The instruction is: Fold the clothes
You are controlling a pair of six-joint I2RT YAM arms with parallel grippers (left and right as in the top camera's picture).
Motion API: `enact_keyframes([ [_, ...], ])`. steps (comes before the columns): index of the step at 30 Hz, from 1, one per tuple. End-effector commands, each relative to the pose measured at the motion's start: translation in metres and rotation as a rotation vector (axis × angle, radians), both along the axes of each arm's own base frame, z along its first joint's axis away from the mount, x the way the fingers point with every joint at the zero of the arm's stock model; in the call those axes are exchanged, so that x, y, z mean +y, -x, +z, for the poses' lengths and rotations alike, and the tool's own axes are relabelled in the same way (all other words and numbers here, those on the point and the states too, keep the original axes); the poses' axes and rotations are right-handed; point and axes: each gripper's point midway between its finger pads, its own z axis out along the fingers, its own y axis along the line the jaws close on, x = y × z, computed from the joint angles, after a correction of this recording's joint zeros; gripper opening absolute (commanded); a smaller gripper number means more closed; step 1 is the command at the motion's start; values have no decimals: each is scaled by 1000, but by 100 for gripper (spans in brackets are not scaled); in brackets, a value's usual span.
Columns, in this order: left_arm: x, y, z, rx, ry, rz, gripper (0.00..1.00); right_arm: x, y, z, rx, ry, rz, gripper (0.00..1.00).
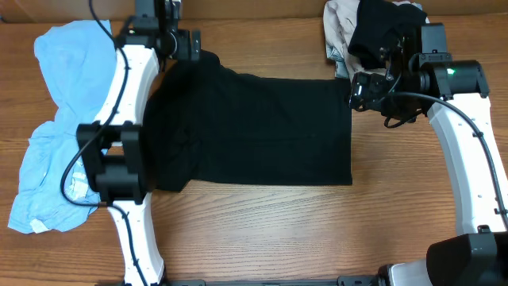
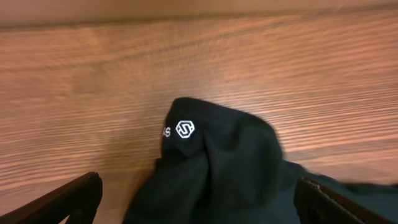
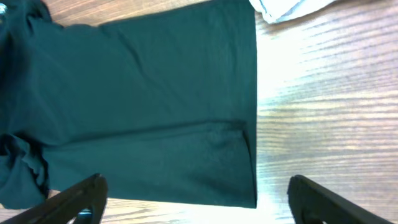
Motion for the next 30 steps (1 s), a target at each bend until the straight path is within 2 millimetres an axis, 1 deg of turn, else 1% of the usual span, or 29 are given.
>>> enact_keyframes([
  [1,1,-19,-13,-38,-6,-14,100,-3,0,5,-9,20,0,92],
  [6,0,-31,-48,-35,-2,-17,96,-3,4,3,9,19,-4,89],
  [12,-5,-36,-93,-6,13,-30,89,-3,4,3,10,20,-4,86],
  [14,-5,-36,-104,5,15,-26,86,-3,4,3,10,20,-4,85],
  [16,-5,-36,-110,15,21,-18,82,-3,4,3,8,20,-3,83],
  [20,-6,-36,-114,14,21,-20,72,-3,3,4,2,19,-4,79],
  [22,-6,-40,-111,-4,22,-20,70,-3,2,4,0,19,-4,77],
  [24,-6,-45,-107,-32,22,-20,66,-3,1,4,-3,19,-4,76],
  [25,-6,-47,-104,-44,23,-20,62,-3,1,4,-4,19,-4,76],
  [29,-7,-55,-97,-85,42,0,33,-3,0,5,-9,19,-4,72],
  [30,-7,-57,-95,-93,50,7,24,-3,-1,5,-15,19,-4,71],
])
